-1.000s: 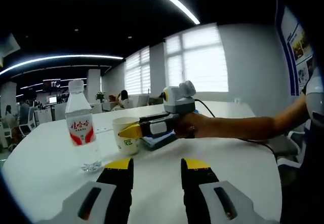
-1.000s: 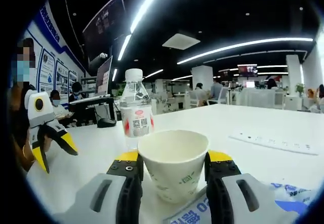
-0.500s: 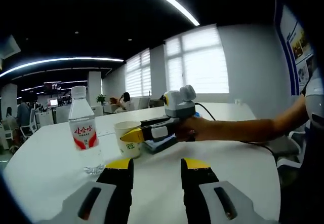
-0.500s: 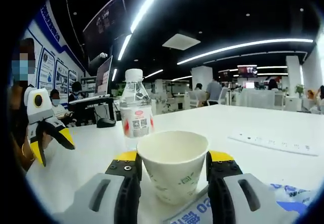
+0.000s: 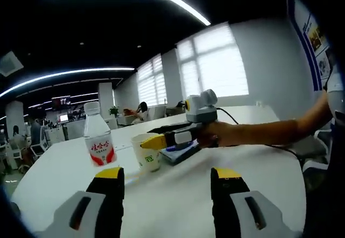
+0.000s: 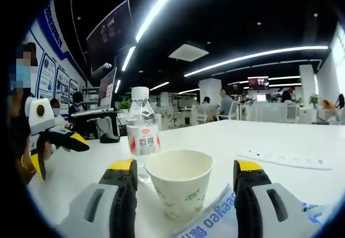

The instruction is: Arrange the tabletop items into an orderly group along one side of the table until the central work area is clear of visible clutter.

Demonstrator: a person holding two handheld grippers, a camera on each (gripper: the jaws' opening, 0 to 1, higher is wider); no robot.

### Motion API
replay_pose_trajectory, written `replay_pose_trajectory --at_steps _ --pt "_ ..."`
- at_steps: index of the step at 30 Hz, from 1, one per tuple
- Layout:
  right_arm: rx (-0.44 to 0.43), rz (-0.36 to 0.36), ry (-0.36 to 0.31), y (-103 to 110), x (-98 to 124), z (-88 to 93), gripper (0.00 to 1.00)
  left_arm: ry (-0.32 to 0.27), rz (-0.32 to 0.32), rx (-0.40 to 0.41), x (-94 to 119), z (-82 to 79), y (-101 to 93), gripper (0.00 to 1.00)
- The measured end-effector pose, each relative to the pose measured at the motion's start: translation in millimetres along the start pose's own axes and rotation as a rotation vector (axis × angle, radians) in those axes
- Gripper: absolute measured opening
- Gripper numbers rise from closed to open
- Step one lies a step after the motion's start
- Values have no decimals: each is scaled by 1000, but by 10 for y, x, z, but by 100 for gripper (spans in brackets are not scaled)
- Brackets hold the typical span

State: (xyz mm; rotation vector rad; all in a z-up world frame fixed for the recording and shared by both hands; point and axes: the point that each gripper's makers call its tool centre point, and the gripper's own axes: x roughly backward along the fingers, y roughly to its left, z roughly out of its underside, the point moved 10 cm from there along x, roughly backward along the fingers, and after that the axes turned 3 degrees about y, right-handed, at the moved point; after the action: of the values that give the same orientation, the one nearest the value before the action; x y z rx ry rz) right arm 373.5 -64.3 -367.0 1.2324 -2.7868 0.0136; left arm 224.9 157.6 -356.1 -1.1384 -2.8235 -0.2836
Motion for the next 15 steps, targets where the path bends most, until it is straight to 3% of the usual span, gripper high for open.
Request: replay_pose_trajectory --at_steps 5,7,11,15 --pt "17 -6 -11 39 62 -37 76 -8 -13 14 -2 -5 25 66" --pt "14 -11 -24 52 97 -55 76 -44 -27 28 -3 -26 35 70" --pt "24 -11 -39 67 218 -86 76 -57 -44 40 -3 -37 47 79" --pt "47 -2 -73 89 364 -122 77 -104 -99 59 5 -62 102 79"
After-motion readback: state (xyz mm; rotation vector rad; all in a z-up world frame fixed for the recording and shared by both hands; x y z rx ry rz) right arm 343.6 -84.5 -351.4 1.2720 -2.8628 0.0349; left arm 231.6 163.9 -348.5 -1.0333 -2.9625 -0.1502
